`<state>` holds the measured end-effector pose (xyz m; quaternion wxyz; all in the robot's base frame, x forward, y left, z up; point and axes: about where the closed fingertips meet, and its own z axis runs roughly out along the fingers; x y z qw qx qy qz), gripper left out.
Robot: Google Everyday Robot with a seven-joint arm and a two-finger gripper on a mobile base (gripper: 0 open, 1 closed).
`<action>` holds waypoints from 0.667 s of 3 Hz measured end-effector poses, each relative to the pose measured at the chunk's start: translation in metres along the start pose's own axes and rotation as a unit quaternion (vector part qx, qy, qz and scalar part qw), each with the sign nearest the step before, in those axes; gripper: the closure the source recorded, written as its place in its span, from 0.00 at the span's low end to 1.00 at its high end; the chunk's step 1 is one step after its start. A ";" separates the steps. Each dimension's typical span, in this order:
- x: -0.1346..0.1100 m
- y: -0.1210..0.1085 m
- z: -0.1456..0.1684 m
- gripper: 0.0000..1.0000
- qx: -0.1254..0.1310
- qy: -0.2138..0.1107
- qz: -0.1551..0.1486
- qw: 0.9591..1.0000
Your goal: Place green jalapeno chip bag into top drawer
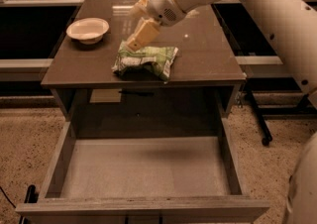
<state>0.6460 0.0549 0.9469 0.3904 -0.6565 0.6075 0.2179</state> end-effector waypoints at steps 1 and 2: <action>0.023 0.021 0.010 0.00 -0.026 0.055 0.001 0.998; 0.055 0.038 0.014 0.00 -0.033 0.084 0.009 0.996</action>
Offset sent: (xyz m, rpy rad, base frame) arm -0.0342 -0.0509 -0.0950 -0.2262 0.0836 -0.0435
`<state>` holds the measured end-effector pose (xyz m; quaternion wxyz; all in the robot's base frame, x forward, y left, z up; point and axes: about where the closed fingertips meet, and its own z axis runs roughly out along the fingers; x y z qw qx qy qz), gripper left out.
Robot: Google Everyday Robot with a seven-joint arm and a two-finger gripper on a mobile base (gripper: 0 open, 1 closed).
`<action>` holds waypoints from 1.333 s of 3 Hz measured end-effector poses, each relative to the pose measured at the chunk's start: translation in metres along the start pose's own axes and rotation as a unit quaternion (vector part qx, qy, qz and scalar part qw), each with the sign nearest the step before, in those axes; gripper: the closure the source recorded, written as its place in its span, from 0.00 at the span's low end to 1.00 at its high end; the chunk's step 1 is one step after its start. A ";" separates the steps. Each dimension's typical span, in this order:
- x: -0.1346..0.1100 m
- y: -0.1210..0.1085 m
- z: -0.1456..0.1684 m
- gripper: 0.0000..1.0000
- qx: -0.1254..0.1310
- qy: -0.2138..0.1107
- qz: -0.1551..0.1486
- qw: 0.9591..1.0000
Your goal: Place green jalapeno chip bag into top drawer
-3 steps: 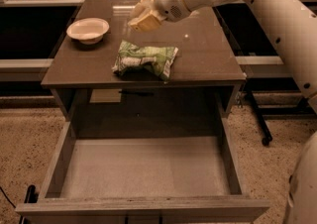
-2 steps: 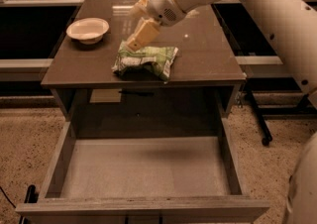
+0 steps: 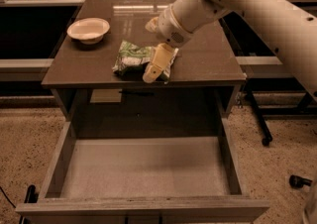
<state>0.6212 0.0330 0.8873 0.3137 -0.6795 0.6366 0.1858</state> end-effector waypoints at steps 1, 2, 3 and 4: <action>0.004 0.008 0.006 0.23 -0.002 -0.012 -0.012 1.000; -0.007 0.011 0.010 0.48 -0.007 -0.029 -0.031 0.999; -0.002 0.017 0.016 0.72 -0.021 -0.028 -0.034 0.999; 0.012 0.028 0.026 0.95 -0.042 -0.030 -0.010 0.999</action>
Offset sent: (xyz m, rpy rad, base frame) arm -0.0128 0.0184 0.0032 0.0768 -0.0576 0.1047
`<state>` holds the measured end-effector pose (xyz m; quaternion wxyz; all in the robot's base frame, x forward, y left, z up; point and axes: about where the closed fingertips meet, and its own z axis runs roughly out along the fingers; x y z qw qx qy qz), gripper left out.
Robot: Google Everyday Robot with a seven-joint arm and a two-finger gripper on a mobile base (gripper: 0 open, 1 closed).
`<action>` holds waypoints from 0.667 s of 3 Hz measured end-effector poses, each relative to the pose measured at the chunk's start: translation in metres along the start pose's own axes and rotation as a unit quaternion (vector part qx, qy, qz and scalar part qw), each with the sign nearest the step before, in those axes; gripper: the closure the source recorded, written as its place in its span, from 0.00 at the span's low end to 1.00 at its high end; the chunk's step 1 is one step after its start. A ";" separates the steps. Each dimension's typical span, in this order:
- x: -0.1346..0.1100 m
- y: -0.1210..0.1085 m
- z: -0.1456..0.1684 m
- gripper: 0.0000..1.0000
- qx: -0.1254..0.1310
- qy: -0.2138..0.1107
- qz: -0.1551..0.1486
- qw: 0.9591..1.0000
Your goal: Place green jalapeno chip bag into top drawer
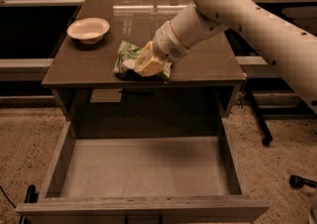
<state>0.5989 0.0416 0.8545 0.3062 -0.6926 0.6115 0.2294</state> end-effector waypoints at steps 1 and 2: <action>0.000 0.000 0.000 0.90 0.000 0.000 0.000 1.000; 0.000 0.000 0.000 0.59 0.000 0.000 0.000 1.000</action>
Offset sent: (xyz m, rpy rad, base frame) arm 0.0000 0.0000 -0.0001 0.0000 0.0003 0.0000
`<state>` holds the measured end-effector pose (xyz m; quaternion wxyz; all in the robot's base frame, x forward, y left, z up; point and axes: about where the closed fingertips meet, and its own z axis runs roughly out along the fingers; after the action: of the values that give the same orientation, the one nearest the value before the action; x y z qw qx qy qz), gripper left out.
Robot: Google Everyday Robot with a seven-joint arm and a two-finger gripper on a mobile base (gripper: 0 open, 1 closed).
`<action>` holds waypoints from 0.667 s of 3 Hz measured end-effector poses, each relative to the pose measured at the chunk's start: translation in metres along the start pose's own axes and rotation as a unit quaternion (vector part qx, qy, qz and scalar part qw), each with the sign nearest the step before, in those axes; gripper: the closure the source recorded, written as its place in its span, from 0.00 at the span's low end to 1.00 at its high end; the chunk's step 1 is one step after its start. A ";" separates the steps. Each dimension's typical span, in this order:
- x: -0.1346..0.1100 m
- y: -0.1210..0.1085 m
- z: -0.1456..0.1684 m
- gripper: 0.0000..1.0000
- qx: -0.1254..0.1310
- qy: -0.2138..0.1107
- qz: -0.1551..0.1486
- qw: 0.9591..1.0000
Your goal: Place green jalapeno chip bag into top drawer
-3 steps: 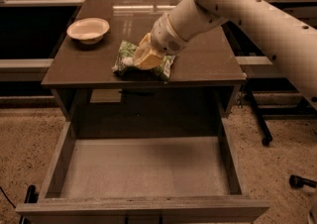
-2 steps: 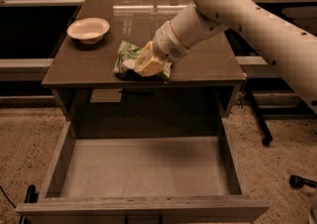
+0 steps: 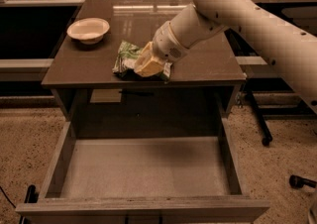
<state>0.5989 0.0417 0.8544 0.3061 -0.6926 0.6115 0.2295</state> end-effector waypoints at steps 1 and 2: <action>0.000 0.000 0.000 0.36 0.000 0.000 0.000 1.000; 0.000 0.000 0.000 0.13 0.000 0.000 0.000 1.000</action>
Offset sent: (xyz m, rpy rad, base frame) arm 0.0000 0.0000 0.0000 0.0000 0.0000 0.0000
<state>0.5989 0.0418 0.8543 0.3060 -0.6926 0.6115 0.2296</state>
